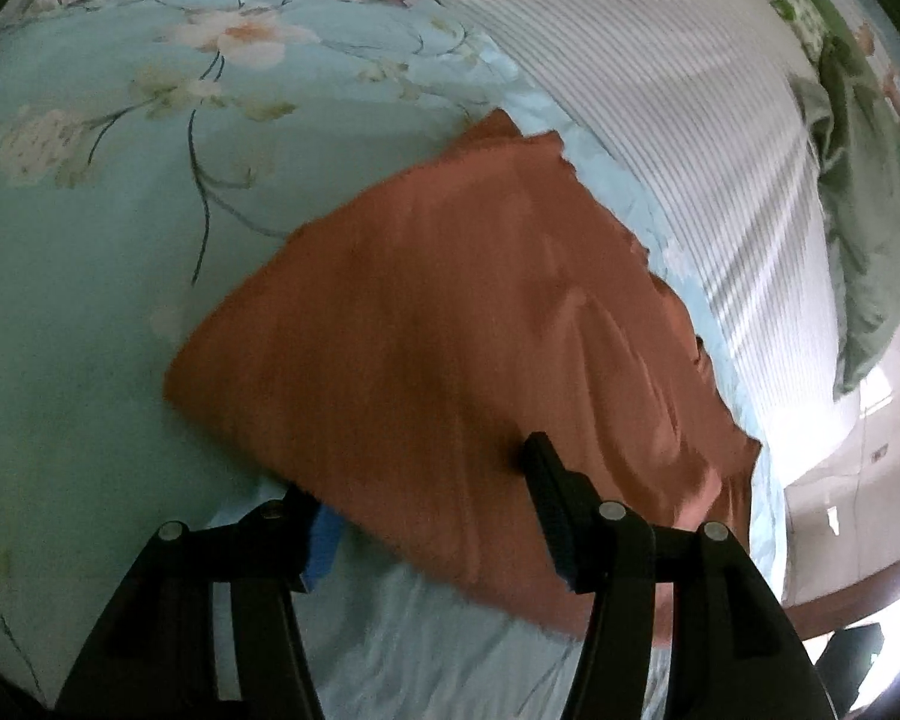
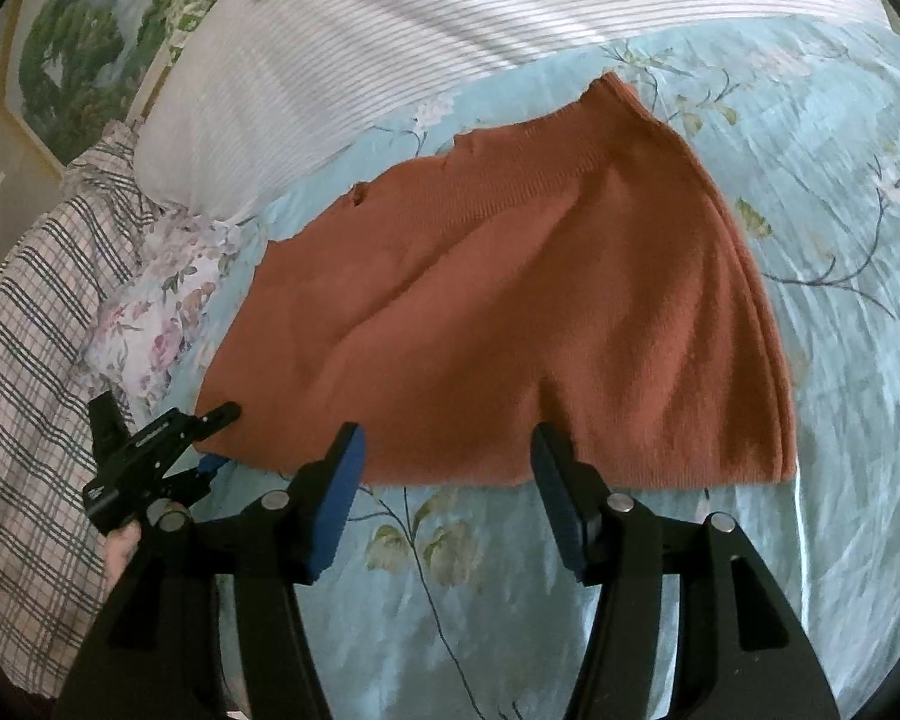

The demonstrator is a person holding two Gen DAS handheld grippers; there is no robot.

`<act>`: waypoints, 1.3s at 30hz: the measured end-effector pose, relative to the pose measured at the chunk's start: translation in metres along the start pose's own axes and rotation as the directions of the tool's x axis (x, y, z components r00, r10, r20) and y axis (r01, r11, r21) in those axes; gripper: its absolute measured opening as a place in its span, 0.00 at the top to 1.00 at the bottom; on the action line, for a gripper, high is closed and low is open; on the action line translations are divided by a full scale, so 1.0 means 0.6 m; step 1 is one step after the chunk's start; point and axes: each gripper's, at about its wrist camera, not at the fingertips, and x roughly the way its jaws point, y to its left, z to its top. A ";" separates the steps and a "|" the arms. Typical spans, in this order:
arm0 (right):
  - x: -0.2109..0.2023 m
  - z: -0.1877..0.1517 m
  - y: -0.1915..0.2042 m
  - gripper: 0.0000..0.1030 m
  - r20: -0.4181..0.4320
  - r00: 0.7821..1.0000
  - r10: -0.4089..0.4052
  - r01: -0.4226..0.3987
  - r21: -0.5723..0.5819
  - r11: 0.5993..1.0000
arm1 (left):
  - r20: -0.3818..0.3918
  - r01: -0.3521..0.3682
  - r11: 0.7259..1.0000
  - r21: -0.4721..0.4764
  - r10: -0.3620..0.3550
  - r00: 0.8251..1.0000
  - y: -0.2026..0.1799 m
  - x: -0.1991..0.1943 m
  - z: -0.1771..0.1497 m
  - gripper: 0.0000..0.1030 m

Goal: Fold small clothes

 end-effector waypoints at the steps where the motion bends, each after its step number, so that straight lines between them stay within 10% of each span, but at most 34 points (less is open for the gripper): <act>1: -0.001 0.000 0.000 0.43 0.003 1.000 0.000 0.000 0.004 1.000 | 0.006 0.000 1.000 -0.010 0.000 1.000 0.000 0.003 0.007 0.45; 10: 0.007 0.027 -0.007 0.43 -0.003 1.000 0.012 -0.012 0.001 1.000 | 0.048 0.021 1.000 -0.022 -0.020 0.999 0.008 0.006 0.038 0.88; 18: 0.028 0.081 -0.020 0.43 -0.026 0.994 0.109 -0.109 0.018 0.994 | 0.160 -0.028 0.952 0.306 -0.022 0.987 -0.140 -0.046 0.005 0.93; 26: 0.106 0.150 -0.034 0.42 -0.156 0.933 0.326 -0.308 0.129 0.943 | 0.183 -0.162 0.700 0.695 0.046 0.982 -0.313 0.009 -0.138 0.93; 30: 0.167 0.179 -0.011 0.20 -0.221 0.872 0.436 -0.407 0.165 0.898 | 0.186 -0.195 0.599 0.777 0.077 0.979 -0.326 0.037 -0.190 0.94; 36: 0.282 0.197 0.031 0.19 -0.341 0.846 0.410 -0.371 0.175 0.912 | 0.246 -0.260 0.511 0.819 0.098 0.964 -0.329 0.049 -0.218 0.94; 39: 0.323 0.212 0.063 0.19 -0.356 0.829 0.432 -0.401 0.159 0.902 | 0.305 -0.322 0.421 0.848 0.109 0.946 -0.331 0.049 -0.239 0.94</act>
